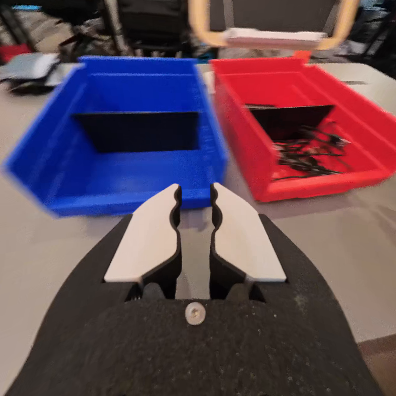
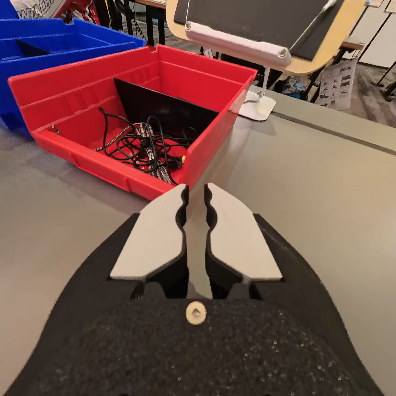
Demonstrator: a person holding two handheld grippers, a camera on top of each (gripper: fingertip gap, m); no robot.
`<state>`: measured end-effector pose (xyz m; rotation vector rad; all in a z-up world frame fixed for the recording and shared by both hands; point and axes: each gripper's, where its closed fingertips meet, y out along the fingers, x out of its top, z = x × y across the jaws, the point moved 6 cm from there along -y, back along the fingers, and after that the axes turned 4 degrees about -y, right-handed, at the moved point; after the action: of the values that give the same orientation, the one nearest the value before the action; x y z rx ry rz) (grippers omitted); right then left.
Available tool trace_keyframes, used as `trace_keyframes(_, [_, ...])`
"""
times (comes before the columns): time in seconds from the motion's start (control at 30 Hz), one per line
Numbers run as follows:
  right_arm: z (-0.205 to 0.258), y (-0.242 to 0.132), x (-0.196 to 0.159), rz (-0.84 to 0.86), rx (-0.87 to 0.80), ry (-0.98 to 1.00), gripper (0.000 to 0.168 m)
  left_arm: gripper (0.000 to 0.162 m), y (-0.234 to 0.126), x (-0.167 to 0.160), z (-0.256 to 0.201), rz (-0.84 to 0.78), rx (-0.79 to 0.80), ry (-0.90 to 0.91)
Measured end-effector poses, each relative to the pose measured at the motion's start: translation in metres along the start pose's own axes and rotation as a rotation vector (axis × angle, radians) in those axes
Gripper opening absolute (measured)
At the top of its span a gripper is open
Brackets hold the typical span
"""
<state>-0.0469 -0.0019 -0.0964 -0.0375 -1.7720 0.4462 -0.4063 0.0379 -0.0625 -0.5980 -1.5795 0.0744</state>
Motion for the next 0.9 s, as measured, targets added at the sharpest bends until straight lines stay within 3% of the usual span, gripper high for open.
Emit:
trace_keyframes(0.13, [0.002, -0.002, -0.010, 0.055, 0.031, 0.044, 0.012, 0.048, -0.015, -0.007, 0.105, 0.072, 0.132, -0.049])
trace_keyframes(0.27, [0.007, -0.006, -0.009, 0.051, 0.046, 0.060, 0.008, 0.046, 0.000, -0.013, 0.149, 0.123, 0.060, 0.042])
trace_keyframes(0.5, [0.050, -0.009, 0.015, -0.040, 0.132, -0.024, 0.005, 0.035, 0.062, 0.013, 0.162, 0.078, -0.045, 0.005])
trace_keyframes(0.57, [0.074, -0.009, 0.021, -0.061, 0.209, -0.034, 0.005, 0.006, 0.071, 0.011, 0.160, 0.103, -0.042, -0.004])
trace_keyframes(0.77, [0.151, 0.002, 0.026, -0.036, 0.441, -0.067, 0.008, 0.005, 0.038, -0.007, 0.143, 0.099, 0.020, -0.037])
trace_keyframes(0.9, [0.193, 0.022, 0.039, -0.014, 0.531, -0.087, 0.034, 0.005, -0.005, -0.027, 0.128, 0.102, 0.073, -0.072])
